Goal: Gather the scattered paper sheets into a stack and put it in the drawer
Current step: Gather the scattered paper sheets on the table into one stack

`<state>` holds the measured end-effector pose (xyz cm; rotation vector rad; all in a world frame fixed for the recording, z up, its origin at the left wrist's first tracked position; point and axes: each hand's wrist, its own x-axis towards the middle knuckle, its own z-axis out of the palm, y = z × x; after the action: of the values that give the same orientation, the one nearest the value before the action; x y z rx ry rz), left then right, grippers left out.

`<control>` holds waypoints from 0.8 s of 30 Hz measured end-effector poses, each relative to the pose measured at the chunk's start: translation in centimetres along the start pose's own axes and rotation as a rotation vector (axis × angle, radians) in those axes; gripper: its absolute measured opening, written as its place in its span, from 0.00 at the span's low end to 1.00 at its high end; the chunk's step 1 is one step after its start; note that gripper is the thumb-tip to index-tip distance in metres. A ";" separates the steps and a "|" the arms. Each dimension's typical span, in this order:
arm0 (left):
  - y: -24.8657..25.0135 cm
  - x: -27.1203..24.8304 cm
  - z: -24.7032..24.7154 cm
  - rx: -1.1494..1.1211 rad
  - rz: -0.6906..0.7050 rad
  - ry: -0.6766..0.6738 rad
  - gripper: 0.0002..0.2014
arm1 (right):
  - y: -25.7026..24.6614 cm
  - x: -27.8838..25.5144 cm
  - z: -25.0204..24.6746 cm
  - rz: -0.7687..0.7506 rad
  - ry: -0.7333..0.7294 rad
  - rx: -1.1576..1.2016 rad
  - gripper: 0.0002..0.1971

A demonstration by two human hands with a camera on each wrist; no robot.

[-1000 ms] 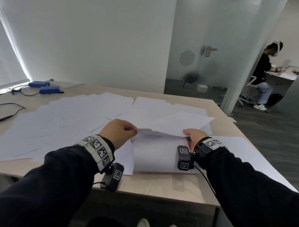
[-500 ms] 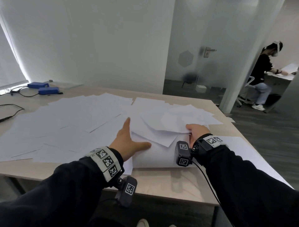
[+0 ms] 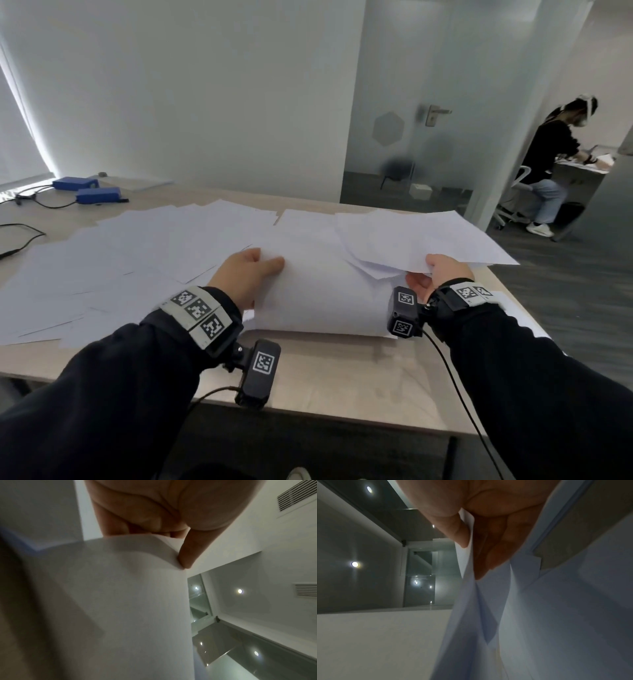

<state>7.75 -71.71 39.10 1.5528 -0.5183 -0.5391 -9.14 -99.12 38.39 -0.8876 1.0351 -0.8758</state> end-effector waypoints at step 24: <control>-2.1 4.3 0.5 0.520 -0.178 0.056 0.15 | 4.3 -3.4 -1.6 0.100 -0.271 -0.632 0.24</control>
<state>10.85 -74.64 36.87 2.1183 -0.5036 -0.5171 -10.86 -94.71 35.16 -1.4239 1.1203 -0.3203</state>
